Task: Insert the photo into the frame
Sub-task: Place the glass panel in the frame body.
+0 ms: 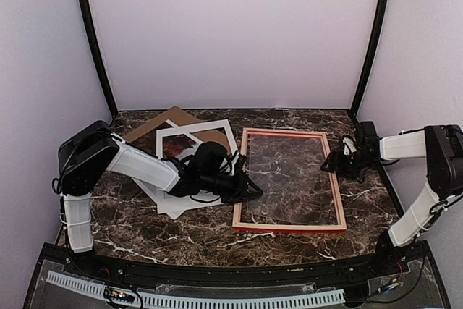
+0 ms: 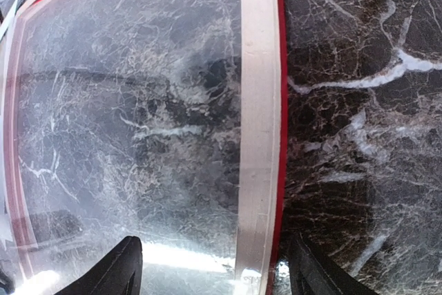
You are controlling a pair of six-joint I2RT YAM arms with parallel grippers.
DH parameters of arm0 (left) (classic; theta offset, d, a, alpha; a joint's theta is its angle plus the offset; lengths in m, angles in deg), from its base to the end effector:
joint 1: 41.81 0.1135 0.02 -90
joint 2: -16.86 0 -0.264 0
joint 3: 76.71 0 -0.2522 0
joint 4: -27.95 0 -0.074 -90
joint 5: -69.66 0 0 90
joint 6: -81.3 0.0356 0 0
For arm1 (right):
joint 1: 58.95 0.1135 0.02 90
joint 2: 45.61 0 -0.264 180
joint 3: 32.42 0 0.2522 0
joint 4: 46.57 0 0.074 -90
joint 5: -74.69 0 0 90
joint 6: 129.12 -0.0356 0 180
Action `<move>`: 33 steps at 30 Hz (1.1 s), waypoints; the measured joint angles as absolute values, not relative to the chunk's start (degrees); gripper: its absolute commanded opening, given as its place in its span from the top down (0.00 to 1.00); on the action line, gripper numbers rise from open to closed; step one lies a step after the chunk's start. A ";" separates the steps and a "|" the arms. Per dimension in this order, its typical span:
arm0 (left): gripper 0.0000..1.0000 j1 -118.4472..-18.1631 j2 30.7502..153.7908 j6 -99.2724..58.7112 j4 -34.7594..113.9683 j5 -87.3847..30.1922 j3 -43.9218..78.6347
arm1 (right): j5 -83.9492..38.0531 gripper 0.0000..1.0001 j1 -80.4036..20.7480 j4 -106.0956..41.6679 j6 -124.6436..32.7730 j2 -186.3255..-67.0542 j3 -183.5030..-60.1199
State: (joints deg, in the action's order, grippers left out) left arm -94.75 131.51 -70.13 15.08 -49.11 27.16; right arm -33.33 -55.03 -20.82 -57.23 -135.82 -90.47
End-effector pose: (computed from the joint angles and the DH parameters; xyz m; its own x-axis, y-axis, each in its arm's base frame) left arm 0.2408 -0.3473 0.1508 -0.9687 0.0053 -0.2481 0.2305 0.3904 -0.8913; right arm 0.2903 0.0309 0.1519 -0.8745 0.2364 -0.4235 0.0451 0.9091 0.4142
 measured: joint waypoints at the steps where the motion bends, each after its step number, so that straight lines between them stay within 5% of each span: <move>1: 0.95 -94.75 131.62 -69.82 15.34 -49.26 27.00 | -33.33 0.27 -55.03 -20.80 -57.19 -135.82 -90.51; 33: 1.00 -95.06 131.06 -74.52 9.26 -46.84 31.18 | -30.22 0.27 -54.94 -17.98 -56.75 -133.68 -93.22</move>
State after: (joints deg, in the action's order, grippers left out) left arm -95.06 131.06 -74.52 9.26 -46.84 31.18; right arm -30.22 -54.94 -17.98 -56.75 -133.68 -93.22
